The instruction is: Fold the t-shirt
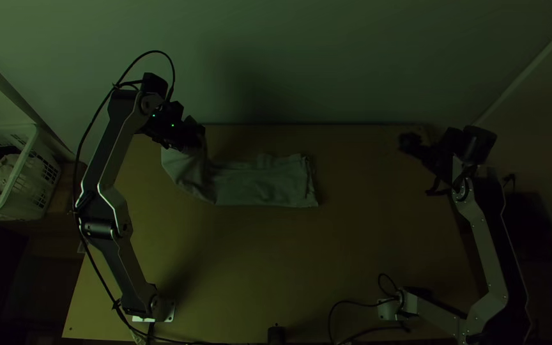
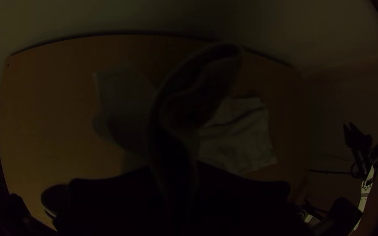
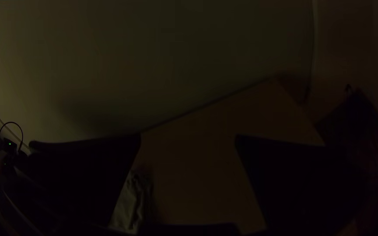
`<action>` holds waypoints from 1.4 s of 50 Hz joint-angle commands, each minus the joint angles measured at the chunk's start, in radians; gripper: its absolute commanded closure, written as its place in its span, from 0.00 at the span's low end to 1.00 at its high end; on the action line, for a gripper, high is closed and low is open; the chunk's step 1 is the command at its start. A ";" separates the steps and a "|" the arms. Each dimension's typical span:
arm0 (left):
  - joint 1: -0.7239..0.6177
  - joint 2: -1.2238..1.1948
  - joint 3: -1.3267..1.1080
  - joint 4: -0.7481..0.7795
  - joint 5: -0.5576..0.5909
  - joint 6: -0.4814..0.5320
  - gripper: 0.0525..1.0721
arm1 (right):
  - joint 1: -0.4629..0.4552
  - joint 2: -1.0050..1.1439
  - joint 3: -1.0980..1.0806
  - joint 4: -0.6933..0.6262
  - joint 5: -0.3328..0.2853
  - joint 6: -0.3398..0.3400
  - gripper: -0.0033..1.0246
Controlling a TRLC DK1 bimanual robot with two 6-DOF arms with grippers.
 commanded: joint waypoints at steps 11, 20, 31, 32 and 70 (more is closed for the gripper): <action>-0.155 -0.033 0.031 0.068 0.002 -0.169 0.98 | -0.006 -0.097 -0.093 0.010 -0.006 0.016 0.04; -0.244 -0.013 0.031 0.162 0.002 -0.265 0.98 | -0.006 -0.139 -0.138 0.007 -0.006 0.021 0.04; -0.349 0.042 0.034 0.235 0.002 -0.318 0.98 | -0.006 -0.189 -0.187 0.001 -0.006 0.026 0.04; -0.356 0.052 0.036 0.240 0.002 -0.323 0.98 | -0.006 -0.192 -0.190 -0.001 -0.006 0.026 0.04; -0.543 0.274 0.114 0.608 0.096 -0.505 0.04 | 0.001 -0.354 -0.345 -0.039 -0.003 0.016 0.04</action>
